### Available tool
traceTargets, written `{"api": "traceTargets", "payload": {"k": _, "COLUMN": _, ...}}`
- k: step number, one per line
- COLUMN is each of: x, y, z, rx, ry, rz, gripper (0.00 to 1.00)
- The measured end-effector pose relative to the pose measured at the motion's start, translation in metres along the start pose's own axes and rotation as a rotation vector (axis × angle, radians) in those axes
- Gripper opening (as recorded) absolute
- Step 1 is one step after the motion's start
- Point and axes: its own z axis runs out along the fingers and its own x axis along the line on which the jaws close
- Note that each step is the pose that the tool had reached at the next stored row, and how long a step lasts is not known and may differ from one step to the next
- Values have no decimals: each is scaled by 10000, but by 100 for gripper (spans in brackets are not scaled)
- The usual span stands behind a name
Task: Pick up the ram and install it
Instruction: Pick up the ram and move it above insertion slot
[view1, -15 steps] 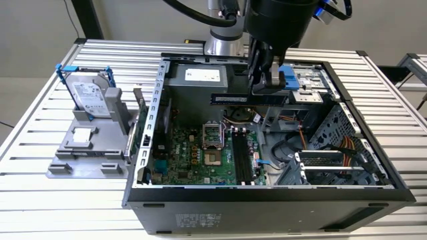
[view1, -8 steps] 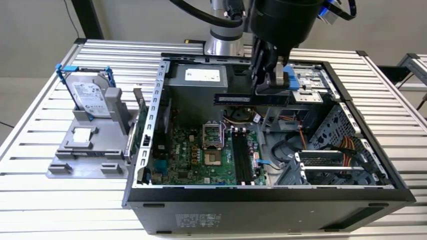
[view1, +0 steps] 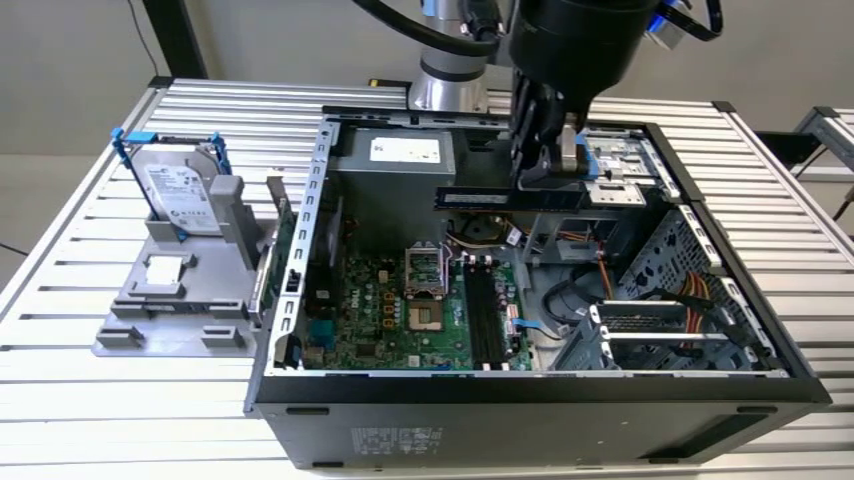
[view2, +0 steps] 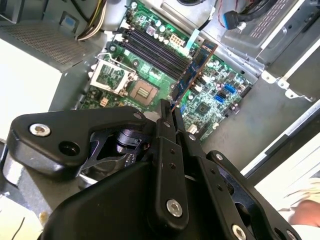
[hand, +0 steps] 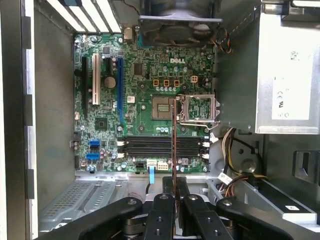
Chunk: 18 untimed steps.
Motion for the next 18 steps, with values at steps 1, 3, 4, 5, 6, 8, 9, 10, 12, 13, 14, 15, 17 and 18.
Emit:
{"api": "traceTargets", "payload": {"k": 1, "x": 0, "y": -8, "z": 0, "rx": 0, "ry": 0, "rz": 0, "gripper": 0}}
{"api": "traceTargets", "payload": {"k": 3, "x": 0, "y": -22, "z": 0, "rx": 0, "ry": 0, "rz": 0, "gripper": 0}}
{"api": "traceTargets", "payload": {"k": 4, "x": 0, "y": -29, "z": 0, "rx": 0, "ry": 0, "rz": 0, "gripper": 0}}
{"api": "traceTargets", "payload": {"k": 5, "x": -1, "y": -36, "z": 0, "rx": 0, "ry": 0, "rz": 0, "gripper": 0}}
{"api": "traceTargets", "payload": {"k": 6, "x": -1, "y": -42, "z": 0, "rx": 0, "ry": 0, "rz": 0, "gripper": 0}}
{"api": "traceTargets", "payload": {"k": 8, "x": -1, "y": -55, "z": 0, "rx": 0, "ry": 0, "rz": 0, "gripper": 0}}
{"api": "traceTargets", "payload": {"k": 9, "x": -1, "y": -62, "z": 0, "rx": 0, "ry": 0, "rz": 0, "gripper": 0}}
{"api": "traceTargets", "payload": {"k": 10, "x": -1, "y": -68, "z": 0, "rx": 0, "ry": 0, "rz": 0, "gripper": 0}}
{"api": "traceTargets", "payload": {"k": 12, "x": -2, "y": -81, "z": 0, "rx": 0, "ry": 1, "rz": 0, "gripper": 0}}
{"api": "traceTargets", "payload": {"k": 13, "x": -2, "y": -88, "z": 0, "rx": 0, "ry": 1, "rz": 0, "gripper": 0}}
{"api": "traceTargets", "payload": {"k": 14, "x": -2, "y": -94, "z": 0, "rx": 0, "ry": 1, "rz": 0, "gripper": 0}}
{"api": "traceTargets", "payload": {"k": 15, "x": -2, "y": -100, "z": 0, "rx": 0, "ry": 1, "rz": 0, "gripper": 0}}
{"api": "traceTargets", "payload": {"k": 17, "x": -3, "y": -111, "z": 0, "rx": 0, "ry": 1, "rz": 0, "gripper": 0}}
{"api": "traceTargets", "payload": {"k": 18, "x": -3, "y": -116, "z": 0, "rx": 0, "ry": 2, "rz": 0, "gripper": 0}}
